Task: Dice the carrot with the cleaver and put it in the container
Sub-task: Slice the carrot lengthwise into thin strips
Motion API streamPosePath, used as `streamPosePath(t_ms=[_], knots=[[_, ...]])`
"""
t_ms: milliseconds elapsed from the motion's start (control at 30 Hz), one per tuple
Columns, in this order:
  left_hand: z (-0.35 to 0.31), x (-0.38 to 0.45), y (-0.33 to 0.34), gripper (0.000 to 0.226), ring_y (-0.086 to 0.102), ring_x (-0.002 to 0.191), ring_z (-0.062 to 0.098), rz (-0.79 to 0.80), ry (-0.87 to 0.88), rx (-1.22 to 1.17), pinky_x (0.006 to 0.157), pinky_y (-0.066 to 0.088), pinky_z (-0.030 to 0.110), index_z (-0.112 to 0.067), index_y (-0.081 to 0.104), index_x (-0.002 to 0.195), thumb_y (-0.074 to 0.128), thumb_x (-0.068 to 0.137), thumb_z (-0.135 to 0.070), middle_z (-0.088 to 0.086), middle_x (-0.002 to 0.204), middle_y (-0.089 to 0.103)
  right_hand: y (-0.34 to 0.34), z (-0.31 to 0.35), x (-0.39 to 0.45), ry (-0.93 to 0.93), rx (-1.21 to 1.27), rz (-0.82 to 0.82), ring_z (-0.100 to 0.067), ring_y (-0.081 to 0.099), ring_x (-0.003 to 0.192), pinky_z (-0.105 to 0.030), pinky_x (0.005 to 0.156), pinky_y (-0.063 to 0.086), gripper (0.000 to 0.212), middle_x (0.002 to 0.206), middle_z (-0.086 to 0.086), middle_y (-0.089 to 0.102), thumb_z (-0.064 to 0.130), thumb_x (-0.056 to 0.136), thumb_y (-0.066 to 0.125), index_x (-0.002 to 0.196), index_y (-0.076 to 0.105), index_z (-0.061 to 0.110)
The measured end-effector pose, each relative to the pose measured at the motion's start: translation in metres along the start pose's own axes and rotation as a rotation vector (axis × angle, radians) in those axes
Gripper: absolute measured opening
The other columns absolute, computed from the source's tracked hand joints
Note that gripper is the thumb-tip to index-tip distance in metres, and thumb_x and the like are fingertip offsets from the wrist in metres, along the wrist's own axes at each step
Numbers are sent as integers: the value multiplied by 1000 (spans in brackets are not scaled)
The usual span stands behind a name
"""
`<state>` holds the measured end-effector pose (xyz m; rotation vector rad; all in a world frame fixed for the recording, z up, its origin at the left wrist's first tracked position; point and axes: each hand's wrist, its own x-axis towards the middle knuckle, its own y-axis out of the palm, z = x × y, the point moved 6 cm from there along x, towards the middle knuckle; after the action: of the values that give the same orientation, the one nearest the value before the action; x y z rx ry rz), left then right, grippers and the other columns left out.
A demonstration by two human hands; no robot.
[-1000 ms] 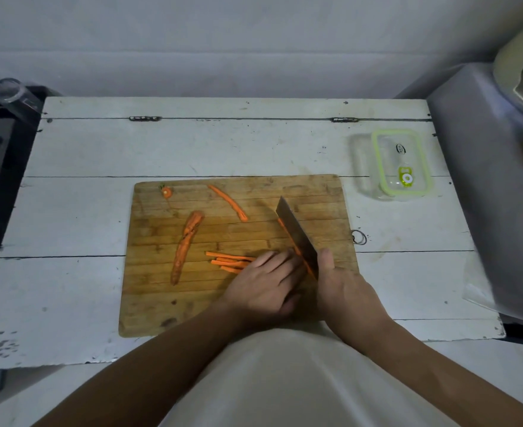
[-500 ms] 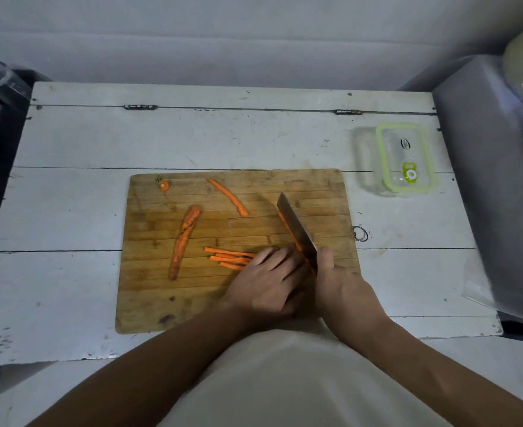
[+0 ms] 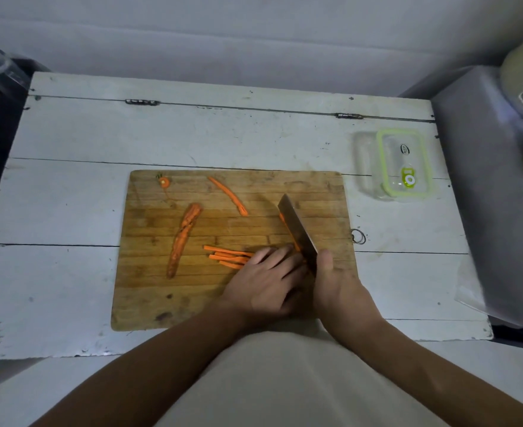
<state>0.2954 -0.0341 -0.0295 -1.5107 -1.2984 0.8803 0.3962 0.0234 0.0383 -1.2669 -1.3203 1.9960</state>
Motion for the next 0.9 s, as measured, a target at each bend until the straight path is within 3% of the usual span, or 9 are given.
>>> streamPosePath(t_ms=[100, 267, 533, 667, 800, 900], knots=[[-1, 0, 2, 47, 47, 138, 29, -34, 23, 2, 109, 37, 46, -20, 64, 131, 50, 96, -47, 4, 140, 59, -6, 10, 25, -37, 76, -17, -32, 58, 73, -42, 69, 52, 23, 86, -7, 60, 9, 99, 38, 121, 34, 11], [-3, -1, 1, 42, 53, 133, 30, -107, 46, 16, 106, 39, 45, -18, 70, 122, 54, 93, -44, 6, 136, 63, -12, 18, 42, -19, 58, -39, -29, 51, 65, -37, 63, 41, 28, 65, 2, 43, 6, 97, 41, 118, 28, 20], [-6, -2, -6, 36, 53, 123, 29, -135, 33, 16, 101, 42, 45, -17, 69, 115, 59, 91, -41, 5, 122, 65, -31, 32, 56, -21, 99, -73, -28, 53, 70, -37, 61, 39, 35, 70, 0, 45, 1, 94, 40, 125, 31, 15], [-9, -5, -7, 40, 50, 131, 28, -116, 30, 18, 105, 40, 45, -17, 66, 121, 56, 92, -42, 4, 129, 62, -29, 26, 56, -24, 146, -66, -28, 53, 70, -38, 62, 41, 29, 71, -1, 47, 1, 91, 41, 111, 30, 18], [-6, -5, -8, 44, 49, 134, 26, -113, 14, 19, 107, 38, 43, -18, 65, 124, 56, 90, -44, 4, 136, 61, -16, 7, 31, -46, 107, -74, -35, 62, 83, -39, 69, 46, 23, 86, -10, 60, 7, 95, 41, 116, 35, 15], [-8, -4, -6, 46, 48, 136, 25, -99, 7, 20, 106, 39, 43, -19, 64, 128, 55, 90, -45, 3, 139, 59, -11, 1, 23, -66, 53, -116, -33, 63, 75, -39, 68, 52, 21, 84, -11, 63, 9, 95, 43, 113, 34, 16]])
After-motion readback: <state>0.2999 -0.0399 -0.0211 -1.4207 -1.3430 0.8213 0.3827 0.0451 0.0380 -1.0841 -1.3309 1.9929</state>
